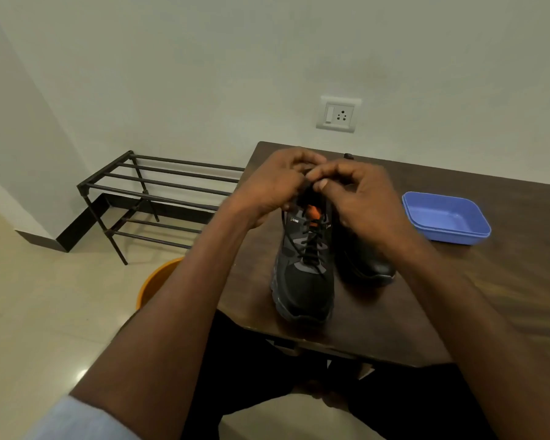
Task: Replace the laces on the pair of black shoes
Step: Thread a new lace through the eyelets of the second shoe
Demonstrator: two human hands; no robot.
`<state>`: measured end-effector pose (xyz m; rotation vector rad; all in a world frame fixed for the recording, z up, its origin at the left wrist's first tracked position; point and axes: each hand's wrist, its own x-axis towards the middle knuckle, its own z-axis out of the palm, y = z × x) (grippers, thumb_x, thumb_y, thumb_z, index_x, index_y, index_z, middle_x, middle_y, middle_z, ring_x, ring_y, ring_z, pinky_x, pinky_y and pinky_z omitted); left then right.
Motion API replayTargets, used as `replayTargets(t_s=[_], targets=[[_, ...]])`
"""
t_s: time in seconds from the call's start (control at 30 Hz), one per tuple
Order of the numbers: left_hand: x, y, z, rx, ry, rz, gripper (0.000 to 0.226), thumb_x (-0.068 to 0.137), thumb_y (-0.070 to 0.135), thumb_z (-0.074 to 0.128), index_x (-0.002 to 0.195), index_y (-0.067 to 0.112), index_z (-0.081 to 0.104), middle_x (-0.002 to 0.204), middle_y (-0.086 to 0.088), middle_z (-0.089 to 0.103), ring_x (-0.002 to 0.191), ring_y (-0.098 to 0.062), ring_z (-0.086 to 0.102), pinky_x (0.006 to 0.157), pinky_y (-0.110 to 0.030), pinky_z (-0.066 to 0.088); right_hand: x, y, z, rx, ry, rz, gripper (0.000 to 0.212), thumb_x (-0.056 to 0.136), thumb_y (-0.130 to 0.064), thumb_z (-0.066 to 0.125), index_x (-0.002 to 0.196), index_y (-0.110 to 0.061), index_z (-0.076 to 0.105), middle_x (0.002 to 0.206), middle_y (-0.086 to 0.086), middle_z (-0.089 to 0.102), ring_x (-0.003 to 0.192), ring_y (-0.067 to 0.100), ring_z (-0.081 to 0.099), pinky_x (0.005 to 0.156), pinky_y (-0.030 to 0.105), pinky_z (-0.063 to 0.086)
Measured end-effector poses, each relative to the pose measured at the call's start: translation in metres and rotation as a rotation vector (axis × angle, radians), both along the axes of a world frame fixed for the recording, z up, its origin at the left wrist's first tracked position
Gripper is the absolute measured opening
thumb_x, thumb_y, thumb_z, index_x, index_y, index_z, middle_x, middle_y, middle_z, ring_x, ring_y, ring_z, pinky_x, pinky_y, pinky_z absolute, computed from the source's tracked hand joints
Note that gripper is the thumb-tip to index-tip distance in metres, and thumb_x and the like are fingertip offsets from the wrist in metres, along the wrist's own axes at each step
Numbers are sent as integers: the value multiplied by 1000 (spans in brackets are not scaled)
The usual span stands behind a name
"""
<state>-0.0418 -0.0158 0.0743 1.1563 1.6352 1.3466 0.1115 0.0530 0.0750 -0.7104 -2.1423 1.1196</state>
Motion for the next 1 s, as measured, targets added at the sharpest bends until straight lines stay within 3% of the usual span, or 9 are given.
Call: replayTargets(t_s=[0.1, 0.17, 0.23, 0.4, 0.57, 0.67, 0.8, 0.9, 1.0], targets=[[6, -1, 2, 37, 71, -131, 46, 92, -14, 53, 134, 4, 57, 100, -10, 73, 60, 0, 64, 49, -16, 49, 2, 9, 2, 126, 134, -59, 22, 101, -6, 59, 109, -17, 77, 104, -8, 77, 97, 2, 72, 84, 17, 56], [4, 3, -4, 74, 137, -136, 48, 89, -5, 67, 133, 10, 57, 110, -18, 72, 82, -22, 74, 69, -40, 64, 2, 16, -4, 130, 171, -119, 24, 100, -4, 58, 108, -16, 77, 105, -8, 76, 101, 5, 71, 88, 20, 56], [3, 9, -12, 115, 236, -76, 48, 84, 2, 76, 127, 15, 60, 99, -15, 74, 89, -37, 73, 79, -58, 62, 1, 21, -9, 63, 161, -162, 24, 101, -3, 57, 105, -17, 77, 103, -7, 76, 96, 6, 72, 80, 18, 57], [-2, 15, -18, 189, 594, 143, 34, 79, 16, 83, 109, 26, 71, 84, 12, 75, 86, 1, 72, 83, -37, 61, -8, 24, -18, -261, 81, -153, 22, 103, -3, 56, 103, -15, 73, 85, 1, 76, 61, 10, 70, 47, 20, 48], [-8, 16, -21, 161, 799, 228, 8, 89, 32, 72, 86, 28, 78, 81, 14, 74, 78, -2, 67, 74, -38, 59, -8, 21, -20, -302, 6, -144, 22, 102, -2, 56, 101, -13, 75, 88, 3, 73, 57, -1, 64, 51, 13, 46], [-9, 18, -18, 8, 491, 250, 24, 96, 32, 69, 85, 12, 75, 82, 1, 72, 77, -7, 62, 77, -34, 54, -10, 25, -25, -4, -66, -198, 13, 101, -19, 62, 100, -23, 75, 98, -6, 72, 87, 1, 66, 74, 17, 46], [-12, 16, -18, -138, -182, 257, 24, 89, 24, 73, 101, 4, 76, 93, -5, 66, 68, -11, 39, 53, -25, 35, -8, 20, -24, 107, -77, -92, 23, 95, -49, 69, 97, -26, 74, 99, -10, 67, 89, 0, 63, 71, 10, 44], [-15, 17, -20, -141, -291, 268, 35, 87, 32, 80, 105, 2, 78, 90, -3, 62, 61, -9, 36, 49, -23, 31, -8, 18, -23, 222, -56, -178, 3, 92, -29, 76, 95, -28, 76, 99, -10, 68, 91, 1, 61, 75, 15, 45], [-15, 16, -19, -136, -284, 287, 28, 87, 35, 81, 93, 8, 82, 86, -1, 59, 61, -9, 35, 49, -22, 30, -3, 20, -13, -37, 98, -176, 18, 95, -30, 72, 79, -22, 75, 84, 2, 73, 79, 9, 67, 73, 20, 47]])
